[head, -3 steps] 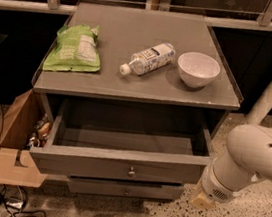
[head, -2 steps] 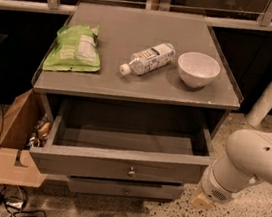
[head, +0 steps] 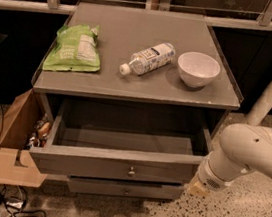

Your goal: Close top drawer

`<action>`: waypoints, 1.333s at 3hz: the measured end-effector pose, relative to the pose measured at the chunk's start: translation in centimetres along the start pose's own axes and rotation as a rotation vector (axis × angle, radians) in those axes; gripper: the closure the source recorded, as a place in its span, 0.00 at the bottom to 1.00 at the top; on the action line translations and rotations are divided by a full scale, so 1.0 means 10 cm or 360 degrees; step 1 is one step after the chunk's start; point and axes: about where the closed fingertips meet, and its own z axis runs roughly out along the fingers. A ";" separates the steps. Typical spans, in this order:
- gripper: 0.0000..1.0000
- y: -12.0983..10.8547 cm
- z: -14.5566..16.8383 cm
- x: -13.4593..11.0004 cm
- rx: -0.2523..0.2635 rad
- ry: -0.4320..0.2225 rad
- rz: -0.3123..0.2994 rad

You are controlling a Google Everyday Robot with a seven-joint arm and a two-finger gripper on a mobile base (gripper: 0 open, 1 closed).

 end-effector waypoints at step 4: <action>0.27 -0.15 -0.01 -0.10 0.0039 -0.0004 -0.0014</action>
Offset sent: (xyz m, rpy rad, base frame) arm 0.0157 0.0020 0.0023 -0.0078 -0.0219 0.0033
